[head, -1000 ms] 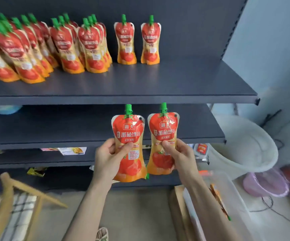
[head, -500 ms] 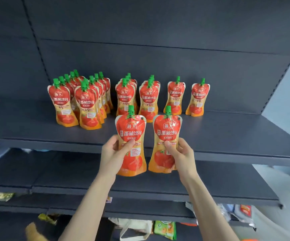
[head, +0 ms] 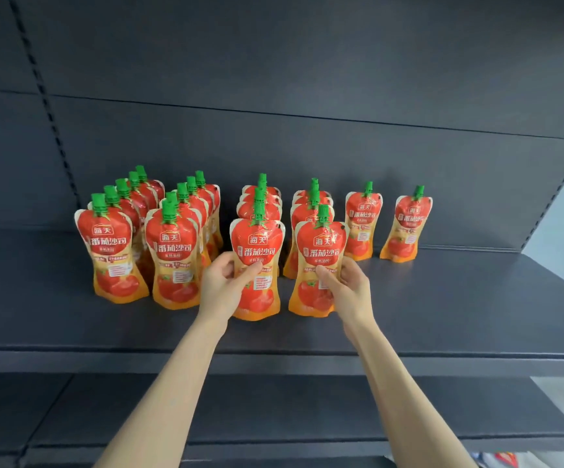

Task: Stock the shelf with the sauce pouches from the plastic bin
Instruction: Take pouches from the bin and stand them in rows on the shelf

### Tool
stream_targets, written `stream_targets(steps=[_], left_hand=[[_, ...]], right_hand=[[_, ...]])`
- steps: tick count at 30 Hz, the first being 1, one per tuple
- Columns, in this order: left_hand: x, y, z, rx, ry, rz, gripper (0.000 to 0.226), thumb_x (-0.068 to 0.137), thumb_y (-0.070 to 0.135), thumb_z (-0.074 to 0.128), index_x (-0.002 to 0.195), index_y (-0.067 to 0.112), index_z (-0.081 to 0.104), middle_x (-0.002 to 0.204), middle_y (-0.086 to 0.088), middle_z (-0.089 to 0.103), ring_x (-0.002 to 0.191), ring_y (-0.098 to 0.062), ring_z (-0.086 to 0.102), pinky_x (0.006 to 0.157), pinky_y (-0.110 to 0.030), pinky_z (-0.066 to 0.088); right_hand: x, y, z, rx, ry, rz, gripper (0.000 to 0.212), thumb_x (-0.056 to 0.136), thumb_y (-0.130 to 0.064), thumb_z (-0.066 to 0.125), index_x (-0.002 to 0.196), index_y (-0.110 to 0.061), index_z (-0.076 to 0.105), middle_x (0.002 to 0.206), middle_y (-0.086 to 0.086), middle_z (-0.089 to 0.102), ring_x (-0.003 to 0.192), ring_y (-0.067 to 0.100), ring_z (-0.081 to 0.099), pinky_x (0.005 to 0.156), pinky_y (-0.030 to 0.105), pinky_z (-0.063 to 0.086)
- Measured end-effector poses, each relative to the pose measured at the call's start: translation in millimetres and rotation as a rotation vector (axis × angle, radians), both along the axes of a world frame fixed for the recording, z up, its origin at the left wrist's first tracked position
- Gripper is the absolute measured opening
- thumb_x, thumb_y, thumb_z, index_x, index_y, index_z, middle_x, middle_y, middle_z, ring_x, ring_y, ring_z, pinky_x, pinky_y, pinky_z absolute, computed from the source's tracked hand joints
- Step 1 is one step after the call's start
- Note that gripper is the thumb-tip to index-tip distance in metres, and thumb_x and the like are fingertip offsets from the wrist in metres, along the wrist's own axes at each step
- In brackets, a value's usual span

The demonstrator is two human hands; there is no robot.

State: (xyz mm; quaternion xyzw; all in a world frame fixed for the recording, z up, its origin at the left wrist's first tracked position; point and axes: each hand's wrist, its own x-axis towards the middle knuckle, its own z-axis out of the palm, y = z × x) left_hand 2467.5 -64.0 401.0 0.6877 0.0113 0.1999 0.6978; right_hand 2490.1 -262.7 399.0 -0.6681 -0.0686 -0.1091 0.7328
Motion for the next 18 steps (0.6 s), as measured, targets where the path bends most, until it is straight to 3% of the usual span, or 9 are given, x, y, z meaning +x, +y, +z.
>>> stream_targets(steps=[5,9,15,18], left_hand=[[38,8,-8,-0.016,-0.002,-0.012,0.016,0.078,0.022,0.075,0.085,0.031,0.064,0.086,0.019,0.072,0.088,0.004,0.066,0.061,-0.009,0.049],[51,15,-18,-0.035,0.007,-0.065,0.02,0.078,0.027,0.073,0.093,0.037,0.065,0.096,0.02,0.071,0.096,0.003,0.064,0.068,-0.01,0.051],[48,23,-38,0.027,0.036,-0.102,0.044,0.062,0.042,0.078,0.102,0.036,0.06,0.099,0.02,0.07,0.095,0.005,0.063,0.068,-0.009,0.051],[49,23,-42,0.052,0.032,-0.049,0.043,0.065,0.036,0.08,0.101,0.033,0.056,0.102,0.014,0.068,0.097,-0.002,0.064,0.071,-0.015,0.052]], right_hand=[[38,10,-5,0.001,-0.023,0.016,0.013,0.086,-0.017,0.068,0.096,-0.023,0.062,0.092,-0.006,0.073,0.088,0.011,0.07,0.067,0.02,0.055],[51,11,-22,-0.024,0.008,0.024,0.016,0.086,-0.019,0.067,0.1,-0.024,0.06,0.1,-0.003,0.071,0.092,0.01,0.069,0.069,0.02,0.055],[49,5,-39,-0.242,-0.013,0.016,0.038,0.081,-0.014,0.073,0.113,-0.017,0.052,0.107,-0.006,0.066,0.095,0.003,0.064,0.073,0.014,0.052],[47,7,-40,-0.306,-0.025,-0.066,0.042,0.081,-0.014,0.073,0.116,-0.013,0.049,0.106,-0.008,0.063,0.097,0.004,0.06,0.074,0.012,0.05]])
